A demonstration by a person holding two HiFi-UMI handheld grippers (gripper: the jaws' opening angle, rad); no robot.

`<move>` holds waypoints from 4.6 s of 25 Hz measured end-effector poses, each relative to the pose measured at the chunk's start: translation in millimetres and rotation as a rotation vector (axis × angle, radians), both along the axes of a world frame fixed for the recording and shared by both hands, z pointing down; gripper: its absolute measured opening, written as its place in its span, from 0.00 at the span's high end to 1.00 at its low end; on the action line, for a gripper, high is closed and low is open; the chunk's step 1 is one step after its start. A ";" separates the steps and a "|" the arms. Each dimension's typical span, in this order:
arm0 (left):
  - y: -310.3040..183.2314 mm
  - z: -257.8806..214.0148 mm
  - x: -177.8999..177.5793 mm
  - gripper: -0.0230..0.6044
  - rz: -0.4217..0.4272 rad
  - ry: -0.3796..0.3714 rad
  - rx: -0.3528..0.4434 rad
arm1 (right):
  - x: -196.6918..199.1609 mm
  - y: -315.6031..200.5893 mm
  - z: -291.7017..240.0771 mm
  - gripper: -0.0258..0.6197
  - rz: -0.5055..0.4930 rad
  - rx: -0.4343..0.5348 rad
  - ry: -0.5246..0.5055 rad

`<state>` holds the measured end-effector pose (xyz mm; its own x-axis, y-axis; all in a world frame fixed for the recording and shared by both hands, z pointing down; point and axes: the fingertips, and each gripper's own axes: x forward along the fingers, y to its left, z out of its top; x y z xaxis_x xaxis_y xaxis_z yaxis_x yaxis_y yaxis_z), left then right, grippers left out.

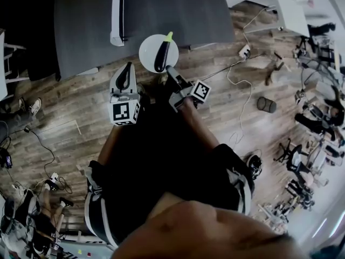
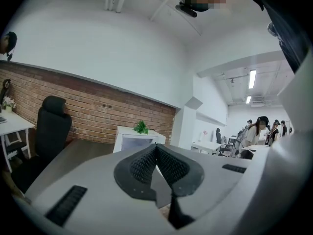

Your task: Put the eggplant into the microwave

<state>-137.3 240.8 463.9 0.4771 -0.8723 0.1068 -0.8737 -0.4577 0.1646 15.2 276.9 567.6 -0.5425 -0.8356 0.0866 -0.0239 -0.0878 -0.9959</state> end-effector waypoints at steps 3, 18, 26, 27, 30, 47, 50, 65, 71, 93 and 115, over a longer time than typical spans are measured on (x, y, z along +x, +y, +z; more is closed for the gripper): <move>2.7 -2.2 0.1 0.90 0.000 0.006 0.006 | -1.2 -1.3 -4.8 0.90 -0.001 0.007 -0.001; -29.2 -5.1 6.6 0.90 -0.080 -0.008 0.008 | 15.9 -43.6 1.8 0.90 -0.057 0.022 -0.002; -102.8 -3.3 44.3 0.90 -0.121 -0.023 0.000 | 52.7 -123.3 9.7 0.90 -0.118 0.029 0.024; -109.4 -4.5 47.7 0.90 -0.128 -0.022 0.000 | 56.3 -130.8 9.2 0.90 -0.125 0.033 0.026; -129.9 -5.3 61.3 0.90 -0.148 -0.028 0.000 | 70.3 -154.7 9.7 0.90 -0.147 0.041 0.028; -187.8 -19.3 112.5 0.90 -0.266 -0.051 0.010 | 117.2 -227.8 21.2 0.90 -0.277 0.043 0.033; -200.9 -18.9 110.3 0.90 -0.279 -0.054 0.010 | 116.3 -240.9 25.9 0.90 -0.285 0.038 0.038; -253.3 -21.1 90.1 0.90 -0.235 -0.045 0.027 | 102.2 -278.9 42.4 0.90 -0.242 0.031 0.050; -273.9 -20.9 85.3 0.90 -0.205 -0.040 0.030 | 95.0 -294.7 55.0 0.90 -0.227 0.034 0.046; -316.3 -13.8 67.9 0.90 -0.186 -0.020 -0.003 | 81.1 -354.4 109.6 0.90 -0.201 0.021 0.111; -344.6 3.5 66.6 0.90 -0.183 -0.046 -0.044 | 75.4 -416.8 170.0 0.90 -0.181 0.006 0.144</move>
<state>-70.6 -103.8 467.4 0.3045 -0.9381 0.1653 -0.9489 -0.2836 0.1386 90.5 -139.9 737.5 -0.6662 -0.7263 0.1694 -0.1805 -0.0633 -0.9815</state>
